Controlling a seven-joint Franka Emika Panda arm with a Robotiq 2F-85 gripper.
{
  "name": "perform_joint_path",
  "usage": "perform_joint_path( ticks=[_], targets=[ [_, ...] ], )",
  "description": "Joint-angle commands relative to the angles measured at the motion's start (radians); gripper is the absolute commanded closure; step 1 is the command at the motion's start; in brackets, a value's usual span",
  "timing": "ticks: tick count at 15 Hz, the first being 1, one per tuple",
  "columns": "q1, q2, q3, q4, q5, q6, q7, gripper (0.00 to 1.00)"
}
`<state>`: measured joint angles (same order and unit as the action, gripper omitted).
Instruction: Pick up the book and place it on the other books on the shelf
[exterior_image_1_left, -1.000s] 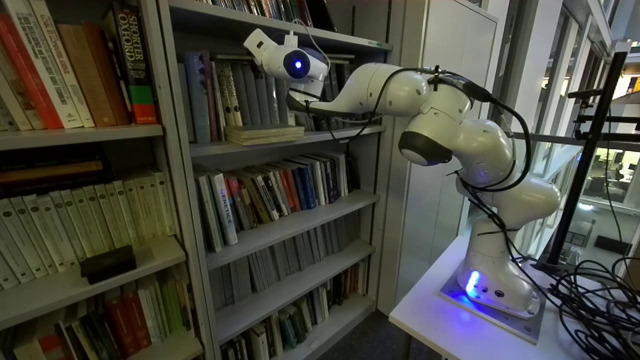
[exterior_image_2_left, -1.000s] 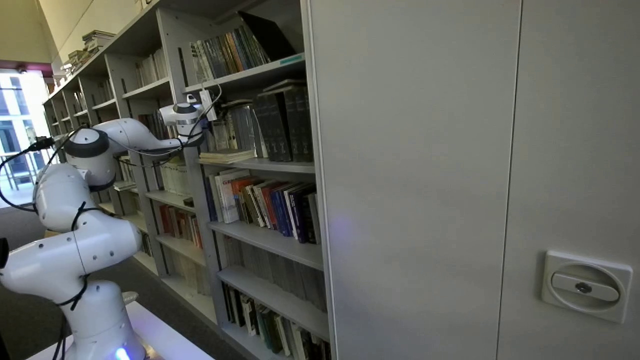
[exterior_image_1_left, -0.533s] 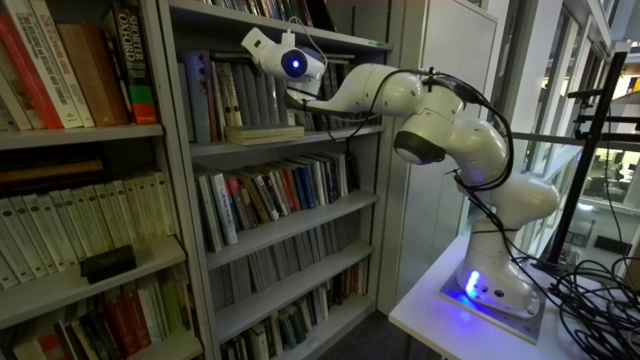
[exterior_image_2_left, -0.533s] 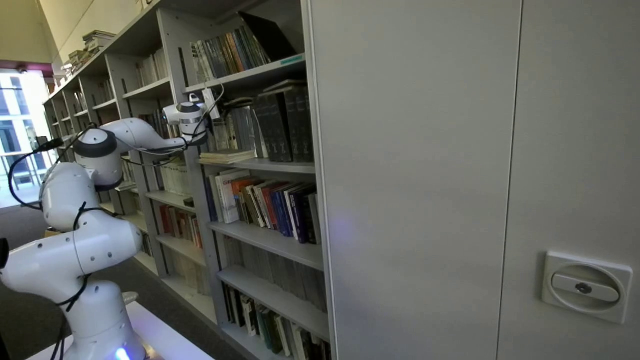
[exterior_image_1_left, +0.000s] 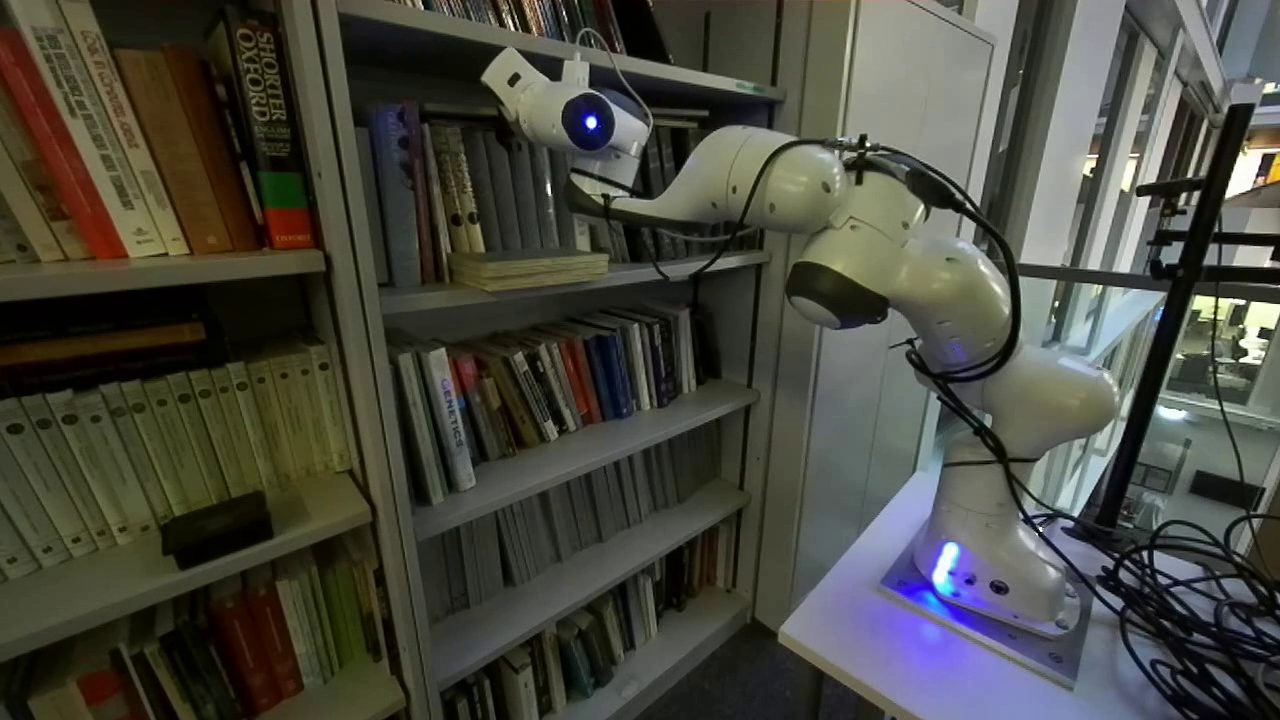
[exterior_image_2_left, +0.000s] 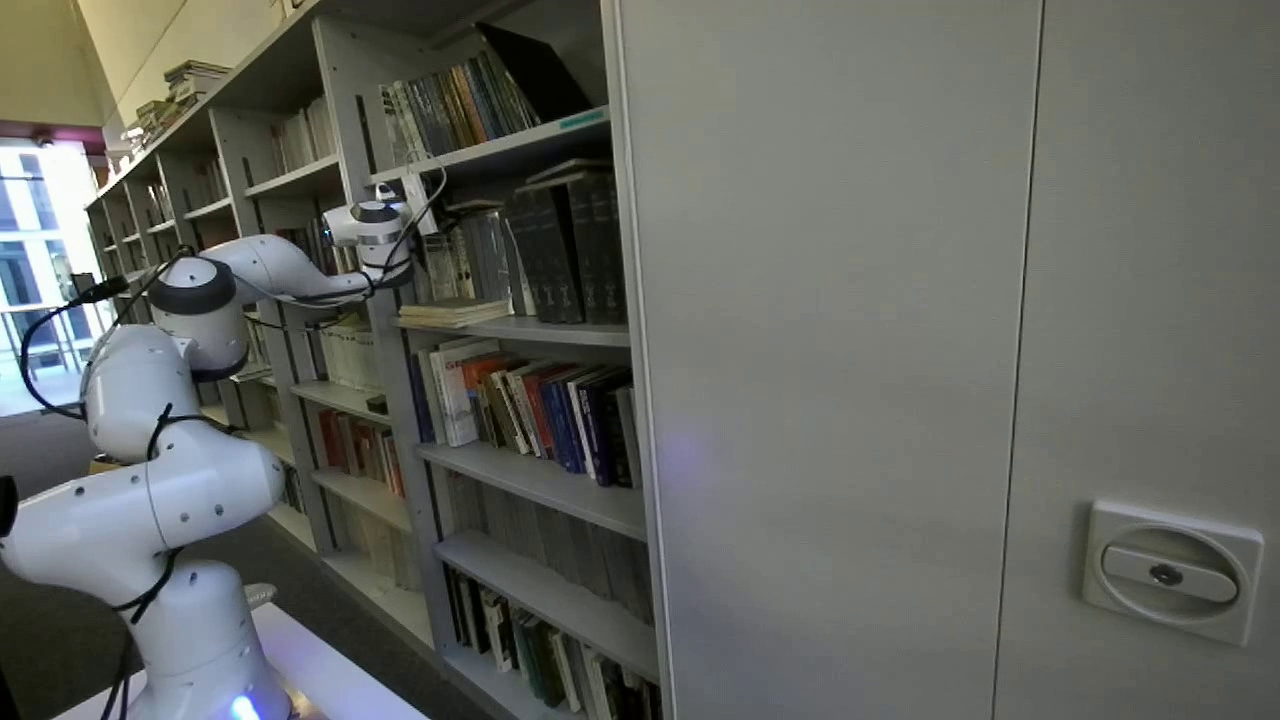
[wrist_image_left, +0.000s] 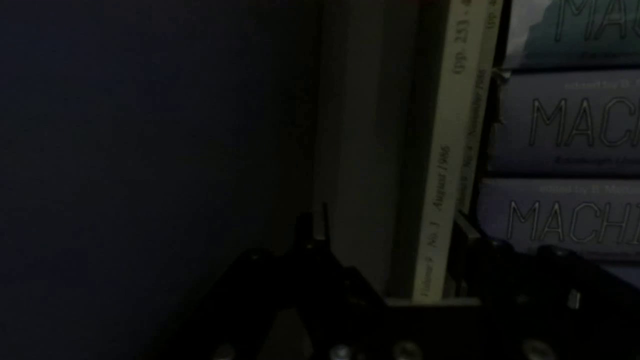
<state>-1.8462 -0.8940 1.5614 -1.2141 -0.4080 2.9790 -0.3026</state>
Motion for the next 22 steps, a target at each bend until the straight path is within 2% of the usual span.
perform_joint_path(
  ticks=[1, 3, 5, 7, 8, 9, 11, 13, 16, 18, 20, 21, 22],
  targets=[
    [-0.014, 0.022, 0.017, 0.02, 0.026, 0.012, -0.044, 0.6],
    [-0.011, 0.023, 0.017, 0.016, 0.026, 0.014, -0.045, 0.57],
    [-0.009, 0.023, 0.021, 0.014, 0.026, 0.014, -0.045, 0.72],
    [-0.007, 0.024, 0.027, 0.013, 0.027, 0.013, -0.046, 0.79],
    [-0.006, 0.023, 0.028, 0.011, 0.026, 0.016, -0.045, 0.76],
    [-0.005, 0.024, 0.03, 0.01, 0.026, 0.015, -0.045, 0.53],
    [-0.004, 0.024, 0.029, 0.009, 0.027, 0.016, -0.044, 0.49],
    [-0.001, 0.025, 0.027, 0.005, 0.027, 0.018, -0.043, 0.37],
    [0.011, 0.028, 0.013, -0.004, 0.024, 0.027, -0.039, 0.4],
    [0.019, 0.029, 0.01, -0.013, 0.023, 0.029, -0.038, 0.5],
    [0.024, 0.029, 0.009, -0.02, 0.022, 0.03, -0.038, 0.56],
    [0.027, 0.029, 0.008, -0.023, 0.022, 0.03, -0.037, 0.65],
    [0.031, 0.029, 0.006, -0.028, 0.022, 0.032, -0.036, 0.61]
  ],
)
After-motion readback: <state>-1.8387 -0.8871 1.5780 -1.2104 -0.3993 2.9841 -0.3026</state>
